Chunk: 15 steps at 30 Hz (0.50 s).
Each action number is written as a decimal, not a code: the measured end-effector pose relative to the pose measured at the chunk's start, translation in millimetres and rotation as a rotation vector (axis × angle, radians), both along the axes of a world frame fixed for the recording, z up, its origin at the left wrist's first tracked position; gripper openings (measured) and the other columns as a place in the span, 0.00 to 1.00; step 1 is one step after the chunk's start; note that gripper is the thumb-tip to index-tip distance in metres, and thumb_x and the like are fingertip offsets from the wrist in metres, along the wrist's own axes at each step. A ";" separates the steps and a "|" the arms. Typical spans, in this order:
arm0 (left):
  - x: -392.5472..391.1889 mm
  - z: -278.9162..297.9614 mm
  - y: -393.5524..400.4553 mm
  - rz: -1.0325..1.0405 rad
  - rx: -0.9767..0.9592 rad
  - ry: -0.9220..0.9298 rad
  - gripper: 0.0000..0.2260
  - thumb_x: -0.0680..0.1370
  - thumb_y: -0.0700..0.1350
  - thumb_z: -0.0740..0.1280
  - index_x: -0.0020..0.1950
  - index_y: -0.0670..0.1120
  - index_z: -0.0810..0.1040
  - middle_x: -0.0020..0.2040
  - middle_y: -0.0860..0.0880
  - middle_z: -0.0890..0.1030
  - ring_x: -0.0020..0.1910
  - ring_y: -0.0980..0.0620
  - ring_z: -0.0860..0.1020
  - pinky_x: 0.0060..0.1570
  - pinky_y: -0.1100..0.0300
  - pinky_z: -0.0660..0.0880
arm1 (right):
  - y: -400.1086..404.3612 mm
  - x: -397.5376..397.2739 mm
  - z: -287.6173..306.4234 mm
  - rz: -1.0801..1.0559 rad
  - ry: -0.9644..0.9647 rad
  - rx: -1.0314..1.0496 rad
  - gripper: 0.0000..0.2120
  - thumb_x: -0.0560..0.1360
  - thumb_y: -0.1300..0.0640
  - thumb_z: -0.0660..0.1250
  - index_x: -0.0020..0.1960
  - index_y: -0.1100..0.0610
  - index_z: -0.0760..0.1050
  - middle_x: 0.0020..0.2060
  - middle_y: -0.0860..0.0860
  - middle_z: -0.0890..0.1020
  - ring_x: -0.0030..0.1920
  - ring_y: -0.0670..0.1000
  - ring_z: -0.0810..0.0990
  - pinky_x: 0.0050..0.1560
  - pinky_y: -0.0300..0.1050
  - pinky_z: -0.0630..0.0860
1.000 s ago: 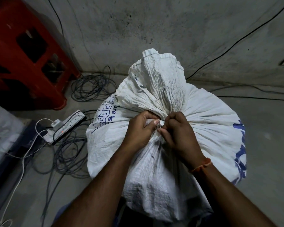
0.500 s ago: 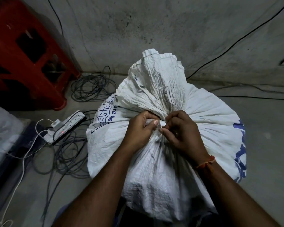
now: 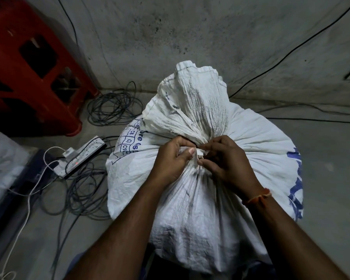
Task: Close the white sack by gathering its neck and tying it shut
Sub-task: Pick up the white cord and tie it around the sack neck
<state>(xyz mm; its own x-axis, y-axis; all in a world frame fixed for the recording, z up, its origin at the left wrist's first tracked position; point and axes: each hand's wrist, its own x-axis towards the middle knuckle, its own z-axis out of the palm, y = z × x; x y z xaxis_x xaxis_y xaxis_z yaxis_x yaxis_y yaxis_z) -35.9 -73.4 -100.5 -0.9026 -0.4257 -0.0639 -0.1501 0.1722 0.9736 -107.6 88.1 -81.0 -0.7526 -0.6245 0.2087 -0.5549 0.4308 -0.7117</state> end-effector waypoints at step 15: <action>1.9 0.1 -0.1 -0.014 -0.016 -0.023 0.02 0.78 0.38 0.70 0.49 0.43 0.82 0.47 0.45 0.87 0.48 0.51 0.85 0.54 0.50 0.80 | -15.0 14.6 -23.4 -0.144 0.158 -0.072 0.14 0.73 0.51 0.76 0.45 0.61 0.77 0.44 0.55 0.74 0.41 0.50 0.75 0.41 0.46 0.73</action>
